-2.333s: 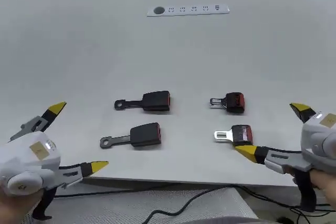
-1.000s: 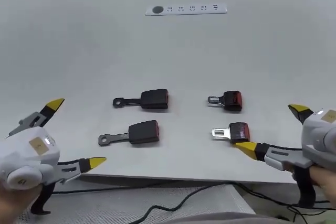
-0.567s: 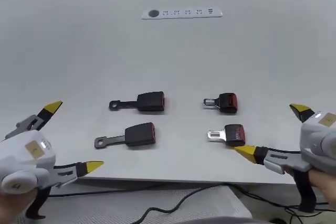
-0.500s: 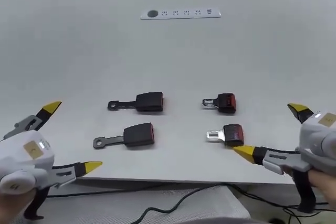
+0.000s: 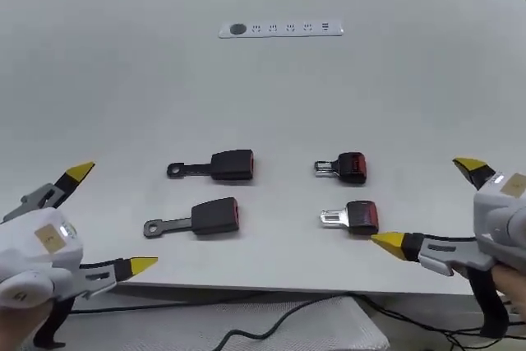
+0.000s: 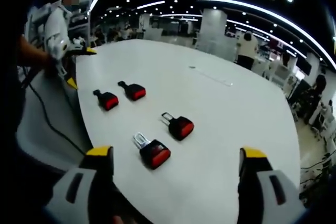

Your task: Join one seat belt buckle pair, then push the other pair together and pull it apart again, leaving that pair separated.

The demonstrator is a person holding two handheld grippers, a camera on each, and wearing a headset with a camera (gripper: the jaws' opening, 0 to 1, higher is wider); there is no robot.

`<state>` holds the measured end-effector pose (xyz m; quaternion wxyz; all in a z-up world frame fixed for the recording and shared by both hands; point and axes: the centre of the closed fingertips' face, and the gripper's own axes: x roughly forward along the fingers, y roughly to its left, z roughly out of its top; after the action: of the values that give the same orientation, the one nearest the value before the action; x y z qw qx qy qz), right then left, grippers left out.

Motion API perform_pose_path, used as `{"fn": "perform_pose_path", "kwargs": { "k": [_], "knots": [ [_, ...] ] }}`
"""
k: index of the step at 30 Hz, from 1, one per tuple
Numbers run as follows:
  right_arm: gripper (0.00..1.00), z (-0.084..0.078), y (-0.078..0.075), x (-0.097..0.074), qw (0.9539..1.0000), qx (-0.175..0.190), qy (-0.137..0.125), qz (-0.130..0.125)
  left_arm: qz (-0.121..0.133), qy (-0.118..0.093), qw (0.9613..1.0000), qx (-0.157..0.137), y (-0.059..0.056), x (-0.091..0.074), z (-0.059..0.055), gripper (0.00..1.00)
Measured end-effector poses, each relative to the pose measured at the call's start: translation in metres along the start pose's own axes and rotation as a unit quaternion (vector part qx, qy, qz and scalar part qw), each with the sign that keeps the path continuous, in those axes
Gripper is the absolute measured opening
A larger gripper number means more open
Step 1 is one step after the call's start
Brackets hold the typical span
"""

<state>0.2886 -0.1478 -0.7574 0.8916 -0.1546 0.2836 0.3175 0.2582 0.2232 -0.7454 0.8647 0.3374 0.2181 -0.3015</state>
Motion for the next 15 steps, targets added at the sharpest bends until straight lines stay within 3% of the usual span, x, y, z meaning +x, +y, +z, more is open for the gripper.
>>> {"fn": "perform_pose_path", "kwargs": {
  "k": [8,11,15],
  "knots": [
    [1.00,0.0003,0.0037,-0.0045,0.9987,-0.050,0.005,0.004,-0.001,-0.002,1.0000,-0.006,0.0009,-0.0002,-0.0005,1.00],
    [0.99,0.0039,0.0050,-0.0066,0.9977,-0.067,-0.005,0.009,0.004,-0.010,0.9998,-0.014,0.0041,-0.0017,0.0020,1.00],
    [0.97,0.0037,0.0068,-0.0092,0.9976,-0.066,-0.001,0.017,-0.001,-0.009,0.9999,-0.013,0.0011,-0.0010,0.0020,1.00]
  ]
}}
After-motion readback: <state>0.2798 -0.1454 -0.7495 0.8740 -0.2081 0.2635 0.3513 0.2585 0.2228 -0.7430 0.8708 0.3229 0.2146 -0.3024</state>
